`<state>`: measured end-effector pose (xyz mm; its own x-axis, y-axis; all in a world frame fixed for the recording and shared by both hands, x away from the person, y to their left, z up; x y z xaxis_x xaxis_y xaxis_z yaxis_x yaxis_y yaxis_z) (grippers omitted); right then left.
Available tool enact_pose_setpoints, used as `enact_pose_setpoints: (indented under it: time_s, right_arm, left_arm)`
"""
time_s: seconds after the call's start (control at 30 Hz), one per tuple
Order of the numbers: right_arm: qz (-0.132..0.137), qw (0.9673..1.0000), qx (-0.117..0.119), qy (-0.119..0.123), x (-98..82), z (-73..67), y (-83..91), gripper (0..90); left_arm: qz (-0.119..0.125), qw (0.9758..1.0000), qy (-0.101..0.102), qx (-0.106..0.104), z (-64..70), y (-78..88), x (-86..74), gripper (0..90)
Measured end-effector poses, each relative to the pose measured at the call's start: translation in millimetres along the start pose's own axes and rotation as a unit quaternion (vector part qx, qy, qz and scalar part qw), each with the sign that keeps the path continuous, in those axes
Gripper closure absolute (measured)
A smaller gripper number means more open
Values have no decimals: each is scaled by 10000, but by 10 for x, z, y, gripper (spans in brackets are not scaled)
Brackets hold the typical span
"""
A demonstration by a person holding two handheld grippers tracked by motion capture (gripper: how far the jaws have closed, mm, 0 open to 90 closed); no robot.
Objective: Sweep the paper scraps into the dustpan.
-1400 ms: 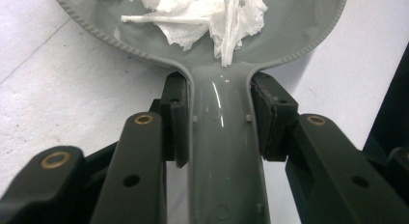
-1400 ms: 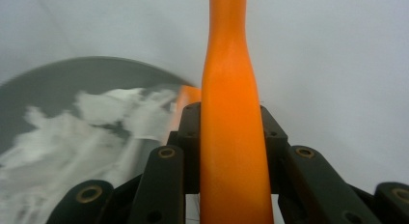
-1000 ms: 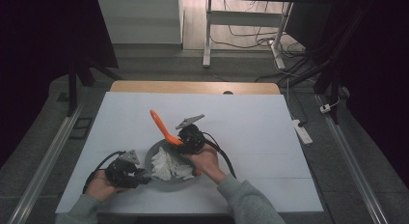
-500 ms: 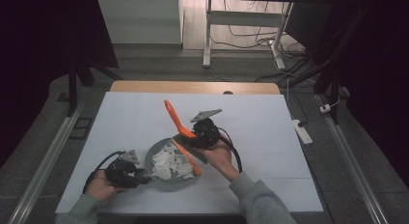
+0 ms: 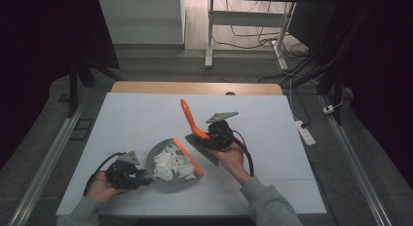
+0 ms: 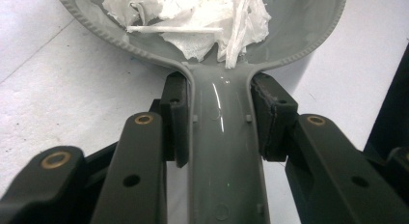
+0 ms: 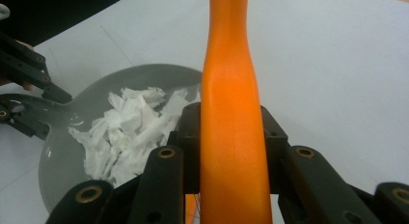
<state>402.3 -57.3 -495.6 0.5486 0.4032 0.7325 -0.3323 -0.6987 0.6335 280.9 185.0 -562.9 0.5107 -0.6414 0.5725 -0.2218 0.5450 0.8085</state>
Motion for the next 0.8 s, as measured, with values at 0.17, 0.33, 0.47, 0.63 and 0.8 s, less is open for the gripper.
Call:
enact_pose_setpoints:
  time_s: [0.17, 0.33, 0.47, 0.63, 0.8]
  right_arm:
    - [81, 9999, -27, -74, -57, 77, 79, 704]
    - [149, 9998, -46, -131, -122, 127, 167, 704]
    - [223, 9995, -70, -207, -156, 184, 245, 704]
    - [323, 9991, -85, -242, -188, 225, 346, 704]
    - [414, 9989, -65, -228, -234, 229, 444, 704]
  left_arm:
    - [63, 10000, 31, 21, -2, 16, 3, 621]
    - [157, 9998, 77, 63, -8, 41, 10, 621]
    - [223, 9996, 128, 139, -20, 56, 16, 621]
    - [379, 9990, 236, 82, -29, 83, 25, 621]
    - [470, 9981, 332, 223, -49, 119, 27, 621]
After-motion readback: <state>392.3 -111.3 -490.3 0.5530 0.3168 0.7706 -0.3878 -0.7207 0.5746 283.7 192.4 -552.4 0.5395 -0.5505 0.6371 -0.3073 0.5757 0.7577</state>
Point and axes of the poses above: each handheld gripper's, and its own axes: y roughly backward along the jaws, x roughly out of its top, z roughly to its right, the point moved 6 cm from there along -y, roughly forward along the jaws, and after that the axes turned 6 degrees about -y, right-handed, at the moved point
